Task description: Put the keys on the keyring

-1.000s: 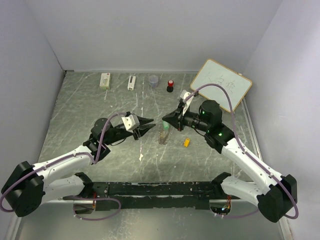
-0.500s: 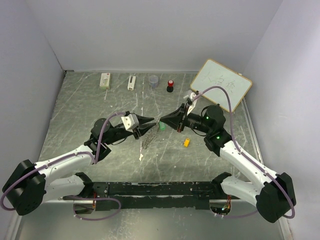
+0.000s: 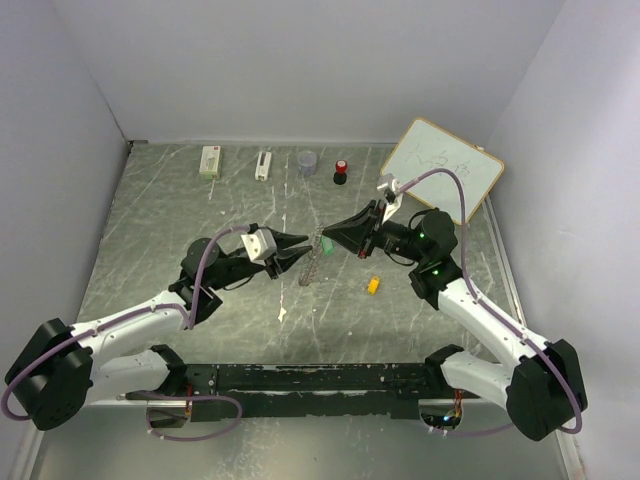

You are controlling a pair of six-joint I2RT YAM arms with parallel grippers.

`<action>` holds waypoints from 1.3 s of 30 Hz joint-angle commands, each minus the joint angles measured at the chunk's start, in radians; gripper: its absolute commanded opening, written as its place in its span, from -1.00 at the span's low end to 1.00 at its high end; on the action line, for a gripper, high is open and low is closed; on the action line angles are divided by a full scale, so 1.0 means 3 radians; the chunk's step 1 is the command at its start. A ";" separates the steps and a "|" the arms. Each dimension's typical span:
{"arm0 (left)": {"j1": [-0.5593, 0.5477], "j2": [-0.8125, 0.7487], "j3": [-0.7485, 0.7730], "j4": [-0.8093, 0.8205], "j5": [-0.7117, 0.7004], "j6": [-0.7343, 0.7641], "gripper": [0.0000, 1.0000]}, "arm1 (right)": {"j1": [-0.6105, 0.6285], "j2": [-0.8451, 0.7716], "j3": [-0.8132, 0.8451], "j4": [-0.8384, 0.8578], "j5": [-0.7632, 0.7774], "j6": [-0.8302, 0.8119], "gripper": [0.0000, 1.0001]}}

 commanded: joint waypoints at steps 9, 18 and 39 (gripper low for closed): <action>-0.0023 0.0075 -0.0006 0.0341 0.0154 -0.0104 -0.27 | -0.0055 0.0073 -0.0048 0.0407 -0.0194 0.0164 -1.00; -0.0020 0.0163 0.0009 0.0483 0.0234 -0.0187 -0.27 | -0.0065 0.0116 -0.0062 0.0482 -0.0231 0.0208 -1.00; -0.0050 0.0319 0.0019 0.0763 0.0333 -0.0316 -0.30 | -0.0069 0.0187 -0.0079 0.0723 -0.0302 0.0371 -1.00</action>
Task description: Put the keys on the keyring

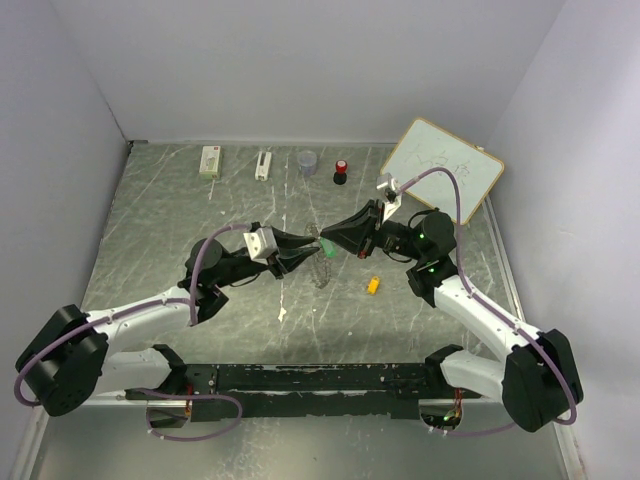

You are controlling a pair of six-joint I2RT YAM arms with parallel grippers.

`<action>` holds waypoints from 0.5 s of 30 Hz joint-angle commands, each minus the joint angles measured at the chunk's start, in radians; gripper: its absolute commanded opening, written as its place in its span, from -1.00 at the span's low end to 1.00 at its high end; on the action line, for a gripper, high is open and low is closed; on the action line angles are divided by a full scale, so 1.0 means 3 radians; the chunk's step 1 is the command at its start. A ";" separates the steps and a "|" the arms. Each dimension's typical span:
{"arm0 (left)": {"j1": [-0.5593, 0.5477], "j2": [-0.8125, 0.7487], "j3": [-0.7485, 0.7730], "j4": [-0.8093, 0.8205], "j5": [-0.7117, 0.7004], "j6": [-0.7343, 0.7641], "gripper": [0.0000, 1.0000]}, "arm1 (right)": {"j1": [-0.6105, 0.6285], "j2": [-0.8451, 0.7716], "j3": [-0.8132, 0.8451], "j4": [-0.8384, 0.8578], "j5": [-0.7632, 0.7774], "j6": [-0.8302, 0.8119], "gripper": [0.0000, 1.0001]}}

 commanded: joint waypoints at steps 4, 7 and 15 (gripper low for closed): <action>-0.0050 0.0044 0.0028 0.0234 0.0087 -0.0037 -0.30 | -0.0022 0.0016 -0.0021 0.0239 -0.0041 0.0063 -1.00; -0.0053 0.0052 0.0040 0.0228 0.0093 -0.0032 -0.30 | -0.0023 0.0016 -0.0028 0.0249 -0.0049 0.0067 -1.00; -0.0066 0.0084 0.0077 0.0211 0.0106 -0.0019 -0.41 | -0.0021 0.0007 -0.0038 0.0257 -0.0061 0.0079 -1.00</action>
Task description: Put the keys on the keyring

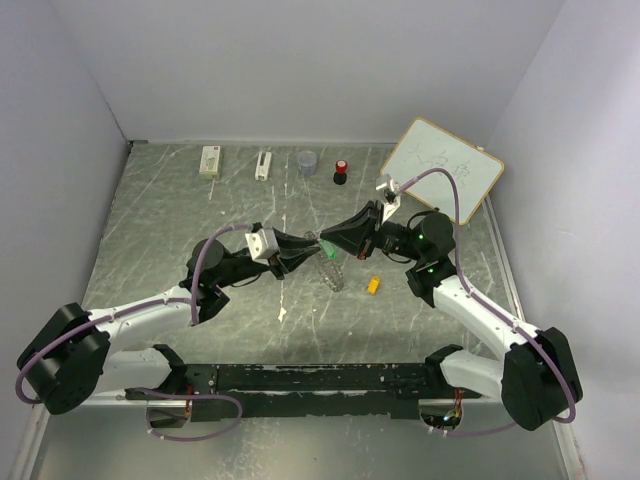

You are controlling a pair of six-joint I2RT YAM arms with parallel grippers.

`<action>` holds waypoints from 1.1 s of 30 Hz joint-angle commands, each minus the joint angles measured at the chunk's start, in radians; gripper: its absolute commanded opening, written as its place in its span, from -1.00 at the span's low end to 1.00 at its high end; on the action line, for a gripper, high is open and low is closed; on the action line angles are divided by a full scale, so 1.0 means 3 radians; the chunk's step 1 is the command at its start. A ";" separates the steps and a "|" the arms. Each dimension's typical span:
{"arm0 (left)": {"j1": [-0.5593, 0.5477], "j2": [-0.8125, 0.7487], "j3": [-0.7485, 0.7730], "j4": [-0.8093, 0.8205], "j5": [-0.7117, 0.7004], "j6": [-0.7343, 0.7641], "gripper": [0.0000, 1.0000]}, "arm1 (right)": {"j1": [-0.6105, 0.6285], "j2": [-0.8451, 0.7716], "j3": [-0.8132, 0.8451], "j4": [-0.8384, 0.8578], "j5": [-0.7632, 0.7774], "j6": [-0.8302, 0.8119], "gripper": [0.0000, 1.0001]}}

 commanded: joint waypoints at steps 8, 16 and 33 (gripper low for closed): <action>-0.0048 0.0072 0.0105 0.0181 0.0092 -0.0011 -0.53 | -0.0017 -0.0029 -0.0005 0.0192 -0.0047 0.0040 -1.00; -0.0049 0.0083 0.0123 0.0214 0.0079 -0.0018 -0.66 | -0.0017 -0.0022 -0.0018 0.0197 -0.0058 0.0050 -1.00; -0.0059 -0.0018 0.0712 -0.1266 -0.0393 0.0245 -0.86 | -0.0020 -0.0172 0.0273 -0.0854 0.0110 -0.0495 -1.00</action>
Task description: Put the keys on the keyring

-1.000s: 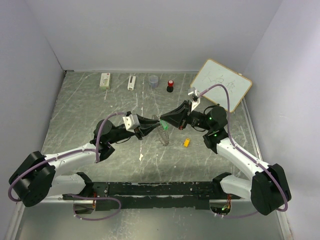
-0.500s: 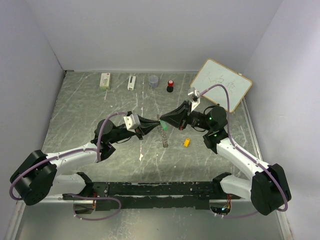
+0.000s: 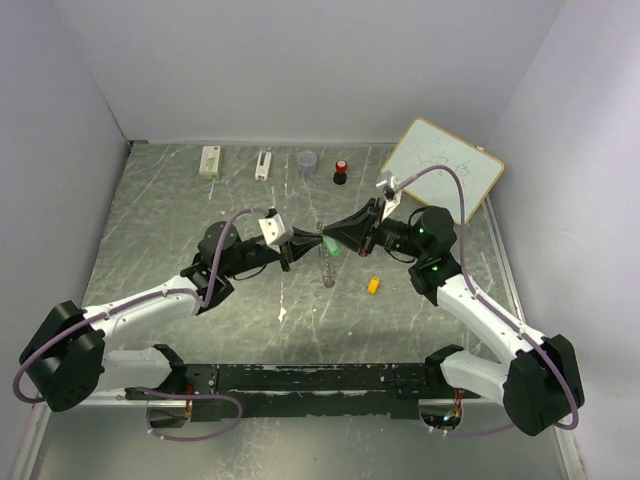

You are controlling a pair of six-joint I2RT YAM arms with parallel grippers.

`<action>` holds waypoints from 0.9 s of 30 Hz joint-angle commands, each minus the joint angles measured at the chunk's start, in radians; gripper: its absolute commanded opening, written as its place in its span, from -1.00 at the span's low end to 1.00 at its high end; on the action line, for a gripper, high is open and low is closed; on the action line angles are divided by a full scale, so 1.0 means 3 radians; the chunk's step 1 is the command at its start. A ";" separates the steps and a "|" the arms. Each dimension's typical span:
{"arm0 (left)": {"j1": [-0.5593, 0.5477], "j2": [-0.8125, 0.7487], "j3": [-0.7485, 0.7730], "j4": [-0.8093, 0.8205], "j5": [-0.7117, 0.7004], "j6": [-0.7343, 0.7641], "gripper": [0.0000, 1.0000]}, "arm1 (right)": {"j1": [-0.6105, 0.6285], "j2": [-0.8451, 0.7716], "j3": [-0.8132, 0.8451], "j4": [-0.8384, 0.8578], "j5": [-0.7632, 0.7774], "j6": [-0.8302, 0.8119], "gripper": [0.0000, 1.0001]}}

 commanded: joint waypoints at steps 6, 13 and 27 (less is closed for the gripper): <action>-0.0038 0.0150 0.0837 -0.1314 -0.0401 0.0231 -0.87 | -0.0013 -0.0067 0.0214 -0.0662 0.0148 -0.0367 -1.00; -0.0084 0.0491 0.1377 -0.1987 -0.0482 0.0336 -0.87 | -0.0013 -0.0013 0.0205 -0.0792 0.0281 -0.0430 -1.00; -0.0352 0.0897 0.2077 -0.2719 -0.0727 0.0575 -0.86 | -0.0014 0.0142 0.0053 -0.0696 0.0514 -0.0310 -1.00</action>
